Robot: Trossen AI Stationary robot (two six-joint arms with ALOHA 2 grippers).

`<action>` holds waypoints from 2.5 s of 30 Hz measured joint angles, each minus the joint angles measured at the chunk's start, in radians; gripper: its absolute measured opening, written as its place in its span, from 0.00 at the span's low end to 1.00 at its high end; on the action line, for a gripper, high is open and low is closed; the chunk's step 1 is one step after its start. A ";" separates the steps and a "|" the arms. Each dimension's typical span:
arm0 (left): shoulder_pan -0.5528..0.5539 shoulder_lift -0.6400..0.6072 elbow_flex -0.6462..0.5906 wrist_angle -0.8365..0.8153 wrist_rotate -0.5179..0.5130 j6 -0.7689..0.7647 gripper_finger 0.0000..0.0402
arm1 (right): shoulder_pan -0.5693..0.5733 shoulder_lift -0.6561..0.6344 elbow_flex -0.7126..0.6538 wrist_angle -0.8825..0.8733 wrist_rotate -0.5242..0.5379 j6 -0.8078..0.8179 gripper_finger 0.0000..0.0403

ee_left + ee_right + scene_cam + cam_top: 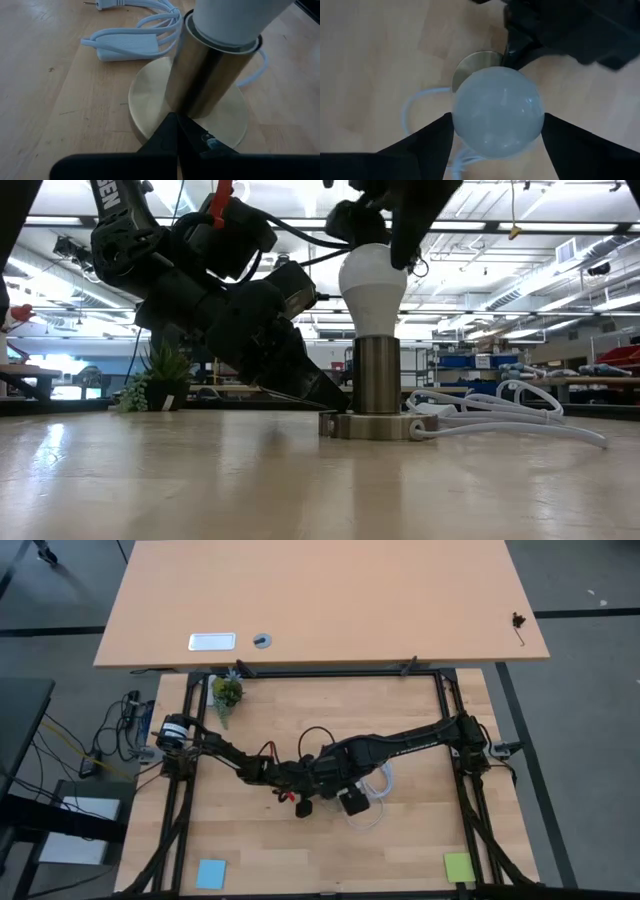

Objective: Screw lightbulb
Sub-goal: Insert the lightbulb into the lamp socket

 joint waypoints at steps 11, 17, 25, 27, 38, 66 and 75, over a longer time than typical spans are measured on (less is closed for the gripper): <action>0.000 0.000 0.000 -0.001 0.000 0.000 0.00 | 0.024 -0.001 0.001 0.015 -0.013 0.537 0.68; 0.000 0.000 0.000 -0.001 -0.001 -0.001 0.00 | 0.040 -0.004 0.001 -0.032 0.024 0.318 0.77; 0.000 0.000 0.000 0.000 -0.002 -0.001 0.00 | 0.019 -0.013 0.013 -0.027 0.049 -0.042 0.84; 0.000 0.000 0.000 0.000 -0.002 -0.001 0.00 | 0.014 -0.013 0.013 -0.002 0.051 -0.104 0.84; 0.000 0.000 0.000 -0.004 -0.002 -0.001 0.00 | 0.007 -0.013 0.013 0.048 -0.006 -0.200 0.81; 0.000 0.000 0.000 -0.006 -0.011 -0.001 0.00 | 0.003 0.016 0.013 0.014 -0.025 0.592 0.70; 0.000 0.000 0.000 -0.006 -0.015 -0.001 0.00 | 0.004 0.013 0.012 0.001 -0.086 0.485 0.81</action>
